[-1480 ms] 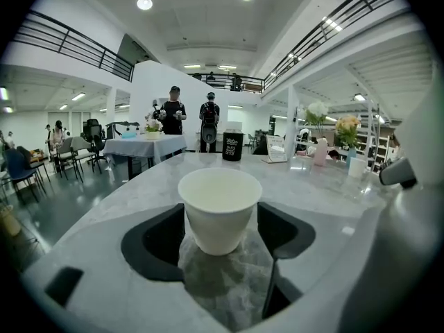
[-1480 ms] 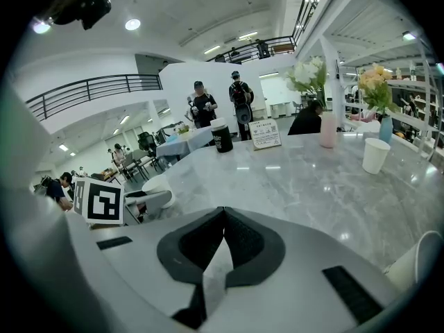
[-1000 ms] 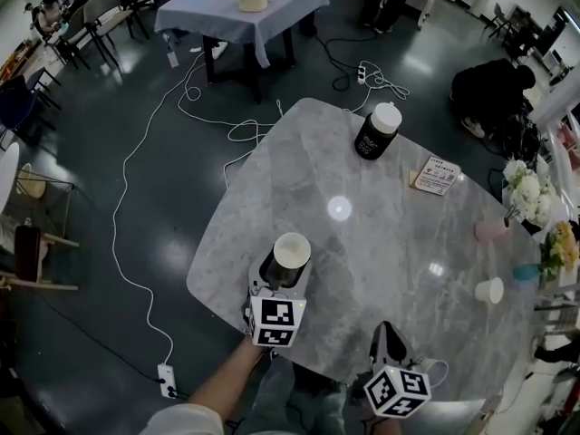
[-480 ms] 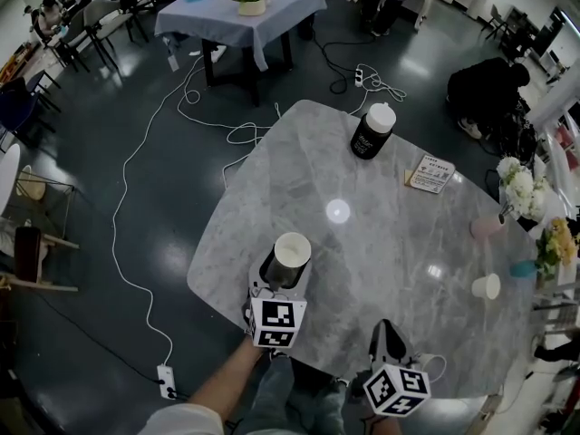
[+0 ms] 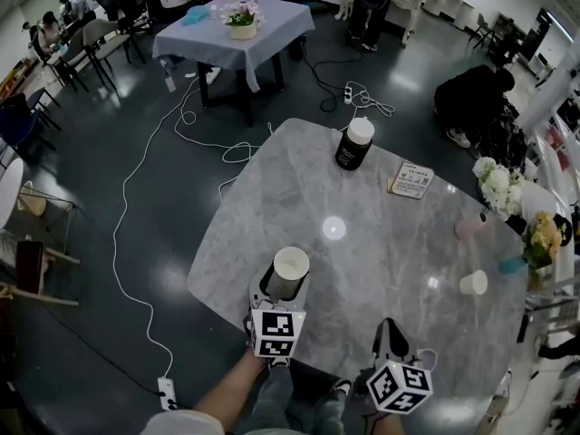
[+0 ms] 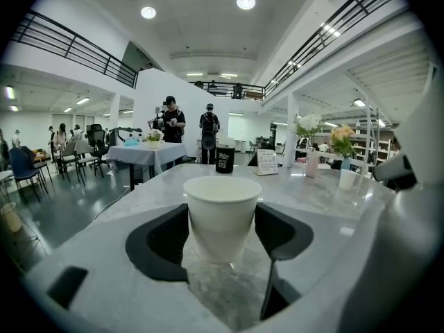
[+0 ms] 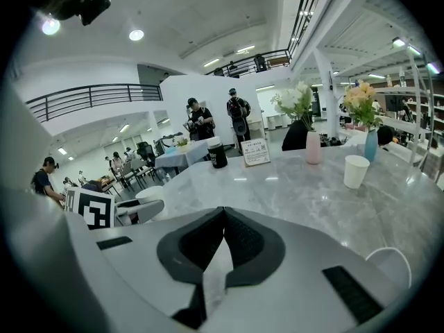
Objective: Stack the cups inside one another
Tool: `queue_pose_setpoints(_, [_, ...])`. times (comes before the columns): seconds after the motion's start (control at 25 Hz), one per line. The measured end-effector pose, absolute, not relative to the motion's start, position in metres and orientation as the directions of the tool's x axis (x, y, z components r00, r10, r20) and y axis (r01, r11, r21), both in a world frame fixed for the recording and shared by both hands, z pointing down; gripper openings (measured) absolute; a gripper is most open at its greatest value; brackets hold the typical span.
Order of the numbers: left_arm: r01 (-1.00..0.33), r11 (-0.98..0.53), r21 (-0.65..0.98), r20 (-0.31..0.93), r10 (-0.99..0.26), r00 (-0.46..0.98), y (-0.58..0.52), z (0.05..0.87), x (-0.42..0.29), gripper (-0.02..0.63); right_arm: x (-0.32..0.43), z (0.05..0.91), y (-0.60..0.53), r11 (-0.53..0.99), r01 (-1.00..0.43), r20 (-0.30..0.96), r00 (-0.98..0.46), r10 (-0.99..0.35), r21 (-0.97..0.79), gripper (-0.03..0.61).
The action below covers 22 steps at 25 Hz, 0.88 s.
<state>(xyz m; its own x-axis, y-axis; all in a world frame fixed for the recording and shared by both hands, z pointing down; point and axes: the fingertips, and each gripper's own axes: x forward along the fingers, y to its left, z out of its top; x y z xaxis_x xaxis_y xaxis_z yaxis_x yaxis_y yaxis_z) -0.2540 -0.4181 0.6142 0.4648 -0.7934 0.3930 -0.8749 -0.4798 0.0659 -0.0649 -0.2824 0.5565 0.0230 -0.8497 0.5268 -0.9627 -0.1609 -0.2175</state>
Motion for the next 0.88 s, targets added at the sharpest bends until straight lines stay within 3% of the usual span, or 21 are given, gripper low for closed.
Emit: queue_pose_setpoints(0.88, [-0.819,-0.572,0.048,0.306,-0.772,0.557,-0.35,0.533,-0.176,0.307,0.035,0.483,-0.197,-0.325,-0.923,0.398,0.224,-0.89,-0.207,0.006])
